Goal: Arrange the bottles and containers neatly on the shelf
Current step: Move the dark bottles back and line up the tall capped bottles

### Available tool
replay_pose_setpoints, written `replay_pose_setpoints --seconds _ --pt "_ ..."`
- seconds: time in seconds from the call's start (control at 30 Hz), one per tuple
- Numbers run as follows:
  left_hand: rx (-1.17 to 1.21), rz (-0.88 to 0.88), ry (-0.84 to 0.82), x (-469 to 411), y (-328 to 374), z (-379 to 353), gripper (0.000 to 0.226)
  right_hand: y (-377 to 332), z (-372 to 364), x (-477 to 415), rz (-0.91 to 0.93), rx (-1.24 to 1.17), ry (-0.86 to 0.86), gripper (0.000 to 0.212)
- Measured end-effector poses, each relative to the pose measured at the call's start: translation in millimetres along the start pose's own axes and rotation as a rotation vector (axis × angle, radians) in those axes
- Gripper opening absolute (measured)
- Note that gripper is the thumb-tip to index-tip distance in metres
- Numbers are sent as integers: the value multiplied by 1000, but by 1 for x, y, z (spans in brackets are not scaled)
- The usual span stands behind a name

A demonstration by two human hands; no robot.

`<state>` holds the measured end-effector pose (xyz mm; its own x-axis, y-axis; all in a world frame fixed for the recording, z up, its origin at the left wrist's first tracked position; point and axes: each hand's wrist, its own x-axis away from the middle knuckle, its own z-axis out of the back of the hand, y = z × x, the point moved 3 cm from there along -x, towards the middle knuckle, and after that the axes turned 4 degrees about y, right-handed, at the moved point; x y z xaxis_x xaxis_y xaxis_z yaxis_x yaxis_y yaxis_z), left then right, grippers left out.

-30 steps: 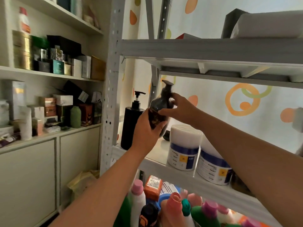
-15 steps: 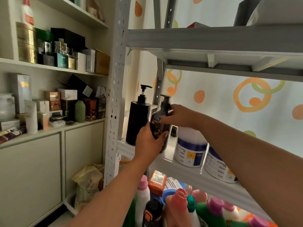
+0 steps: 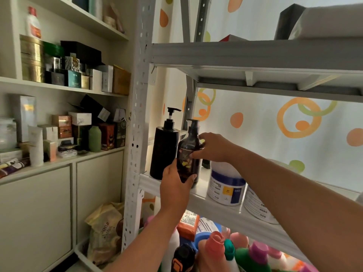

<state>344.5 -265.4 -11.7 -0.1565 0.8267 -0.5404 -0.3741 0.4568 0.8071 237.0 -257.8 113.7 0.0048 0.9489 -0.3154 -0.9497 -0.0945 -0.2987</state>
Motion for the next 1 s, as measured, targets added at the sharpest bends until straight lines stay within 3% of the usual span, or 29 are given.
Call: replay_pose_setpoints --seconds 0.3,0.67,0.77,0.93,1.0 --pt "-51 -9 -31 0 2 -1 70 3 3 -1 21 59 -11 62" --pt "-26 36 -25 7 7 0 68 16 7 -6 -7 18 -38 74" --pt "-67 -42 35 11 17 6 54 19 15 -6 -9 15 15 66" --pt "45 -295 202 18 53 13 13 45 57 4 -89 -57 181 32" --pt "64 -384 184 20 74 9 11 63 66 6 -88 -54 258 25"
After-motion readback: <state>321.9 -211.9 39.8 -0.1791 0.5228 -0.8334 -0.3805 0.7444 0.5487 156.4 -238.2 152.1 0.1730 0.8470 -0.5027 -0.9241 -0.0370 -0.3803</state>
